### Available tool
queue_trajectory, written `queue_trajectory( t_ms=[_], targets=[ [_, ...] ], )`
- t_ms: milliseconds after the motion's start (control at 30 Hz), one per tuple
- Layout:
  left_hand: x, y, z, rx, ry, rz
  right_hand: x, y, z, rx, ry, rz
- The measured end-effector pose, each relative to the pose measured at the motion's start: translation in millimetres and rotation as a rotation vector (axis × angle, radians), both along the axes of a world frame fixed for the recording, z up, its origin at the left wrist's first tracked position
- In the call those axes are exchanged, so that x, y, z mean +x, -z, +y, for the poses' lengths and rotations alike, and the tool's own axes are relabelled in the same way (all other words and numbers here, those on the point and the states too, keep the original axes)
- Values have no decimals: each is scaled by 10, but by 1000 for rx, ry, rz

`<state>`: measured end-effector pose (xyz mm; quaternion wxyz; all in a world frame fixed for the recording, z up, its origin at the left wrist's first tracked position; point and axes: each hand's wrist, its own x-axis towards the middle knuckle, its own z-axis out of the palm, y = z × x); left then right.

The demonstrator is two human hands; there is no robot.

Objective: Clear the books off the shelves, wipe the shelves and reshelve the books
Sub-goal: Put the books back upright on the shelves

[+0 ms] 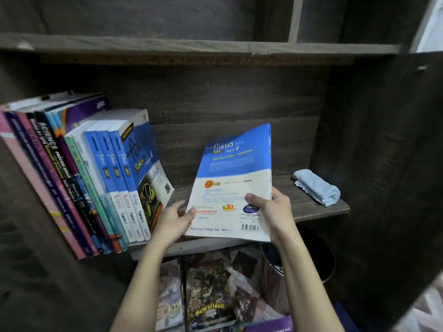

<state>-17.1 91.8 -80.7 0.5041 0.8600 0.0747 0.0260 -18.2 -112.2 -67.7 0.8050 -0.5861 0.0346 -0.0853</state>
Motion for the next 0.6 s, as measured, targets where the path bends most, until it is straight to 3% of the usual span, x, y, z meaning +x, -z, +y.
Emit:
queue_trajectory(
  t_ms=[100,300,433,600],
  targets=[
    [-114,-316,42,71,-117,-264,-64,-84,161,-207,101,-139],
    [-237,-1166,-52,38,-67,-805,-194,-73,705,-467,291,-322],
    [-220,-1542,-68,84,8,-810,-228,54,1094,-565,422,-456],
    [-222,-1642,50,473,-16,-715,-256,117,1510,-655,496,-619]
  ],
)
